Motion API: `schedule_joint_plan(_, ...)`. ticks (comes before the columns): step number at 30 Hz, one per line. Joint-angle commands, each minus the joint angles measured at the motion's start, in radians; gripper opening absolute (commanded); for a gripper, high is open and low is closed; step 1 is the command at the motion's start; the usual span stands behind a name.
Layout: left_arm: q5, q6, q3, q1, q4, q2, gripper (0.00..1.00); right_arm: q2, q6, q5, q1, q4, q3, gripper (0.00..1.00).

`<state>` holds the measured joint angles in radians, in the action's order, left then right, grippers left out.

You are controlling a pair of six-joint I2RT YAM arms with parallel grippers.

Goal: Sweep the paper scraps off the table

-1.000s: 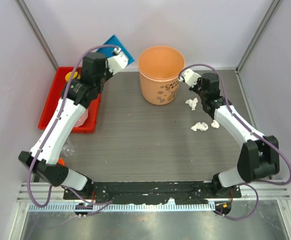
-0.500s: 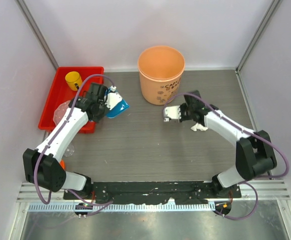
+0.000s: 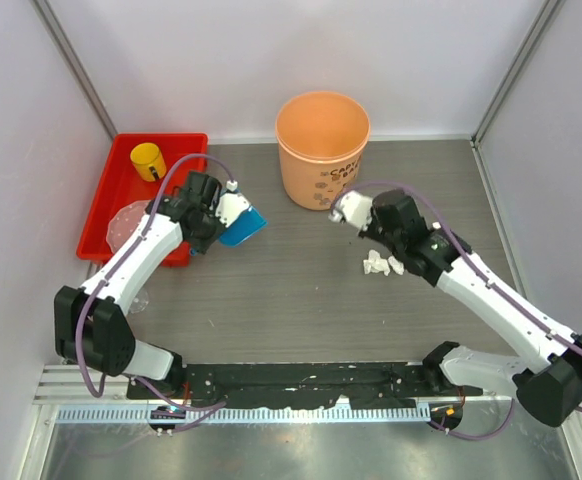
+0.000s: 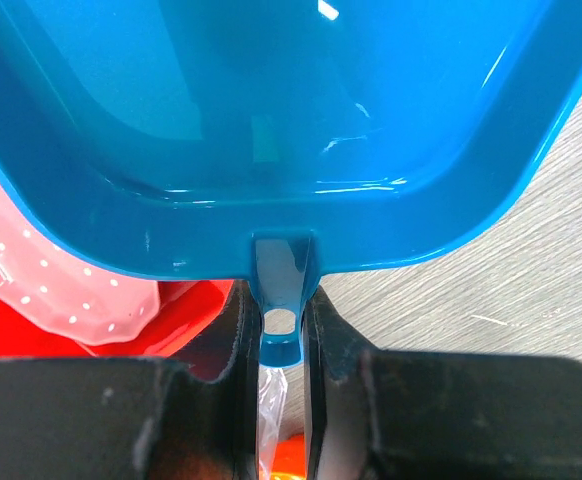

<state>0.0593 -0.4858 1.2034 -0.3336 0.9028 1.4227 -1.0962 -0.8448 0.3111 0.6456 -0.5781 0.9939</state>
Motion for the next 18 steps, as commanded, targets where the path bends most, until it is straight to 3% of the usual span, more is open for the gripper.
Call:
schedule_joint_plan(1,-0.07,0.018,-0.007,0.001,0.013,0.018,0.0,-0.074,0.346,0.299,-0.104,-0.009,0.135,0.01)
schedule_joint_plan(4,-0.095,0.009,-0.048,-0.013,0.03,0.038,0.0,-0.161,0.516,0.322,-0.2,-0.126,0.163,0.01)
schedule_joint_plan(10,-0.073,0.009,-0.125,-0.129,0.016,0.128,0.0,-0.299,0.912,0.344,-0.254,-0.29,0.264,0.01)
schedule_joint_plan(12,-0.069,0.016,-0.131,-0.18,0.004,0.183,0.0,-0.327,0.984,0.3,-0.254,-0.324,0.284,0.01)
schedule_joint_plan(18,-0.072,0.027,-0.078,-0.242,-0.005,0.32,0.0,-0.335,1.006,0.169,-0.248,-0.18,0.184,0.01)
